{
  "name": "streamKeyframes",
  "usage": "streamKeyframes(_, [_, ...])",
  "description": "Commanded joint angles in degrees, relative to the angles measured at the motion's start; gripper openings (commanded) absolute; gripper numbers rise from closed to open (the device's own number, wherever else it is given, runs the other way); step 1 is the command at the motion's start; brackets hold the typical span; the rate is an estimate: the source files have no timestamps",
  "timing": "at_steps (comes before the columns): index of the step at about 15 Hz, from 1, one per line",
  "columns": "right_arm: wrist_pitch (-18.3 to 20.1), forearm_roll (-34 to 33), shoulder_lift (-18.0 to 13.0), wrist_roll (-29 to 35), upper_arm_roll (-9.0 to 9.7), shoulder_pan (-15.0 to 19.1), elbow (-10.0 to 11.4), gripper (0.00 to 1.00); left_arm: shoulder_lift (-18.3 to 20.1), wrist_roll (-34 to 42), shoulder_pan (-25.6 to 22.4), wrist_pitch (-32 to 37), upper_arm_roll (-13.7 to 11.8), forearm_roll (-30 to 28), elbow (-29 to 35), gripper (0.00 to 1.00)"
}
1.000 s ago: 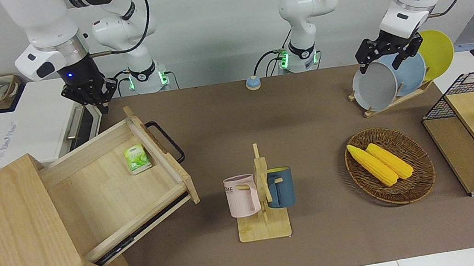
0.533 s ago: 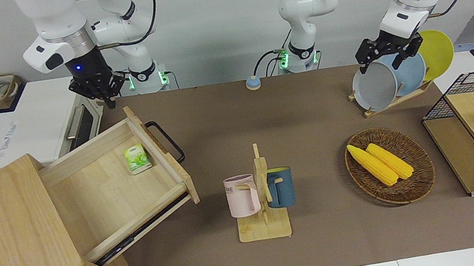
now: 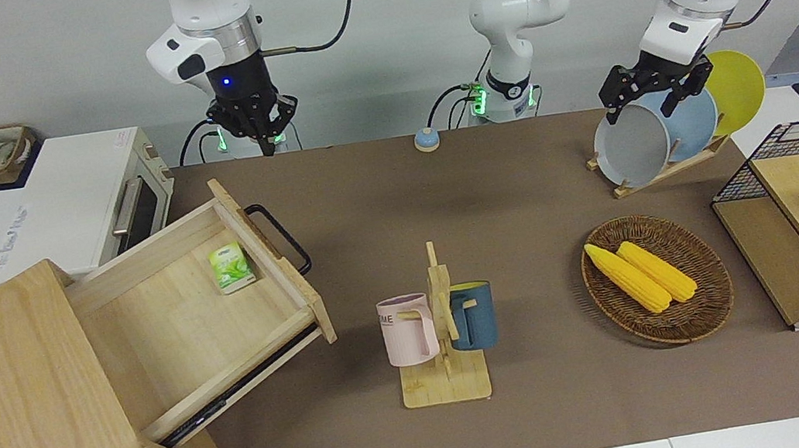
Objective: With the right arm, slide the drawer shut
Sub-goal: 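Move the right gripper to the drawer front and push it away from the robot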
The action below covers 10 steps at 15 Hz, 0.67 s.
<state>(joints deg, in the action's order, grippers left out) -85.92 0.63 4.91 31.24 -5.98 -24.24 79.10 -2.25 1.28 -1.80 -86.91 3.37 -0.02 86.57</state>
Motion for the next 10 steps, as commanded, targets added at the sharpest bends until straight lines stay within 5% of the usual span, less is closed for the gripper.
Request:
streamKeyframes(1, [-1.35,1.22,2.12,9.16,-0.43,-2.74,-0.53,0.0,-0.65,0.56,-0.31,1.13,0.4,0.98,-1.49,0.99])
streamKeyframes(10, [-4.17,2.45,5.81,29.13,-0.26,-4.94,0.96,0.0,-0.65,0.56,-0.31,1.13,0.4,0.98,-1.4,0.99])
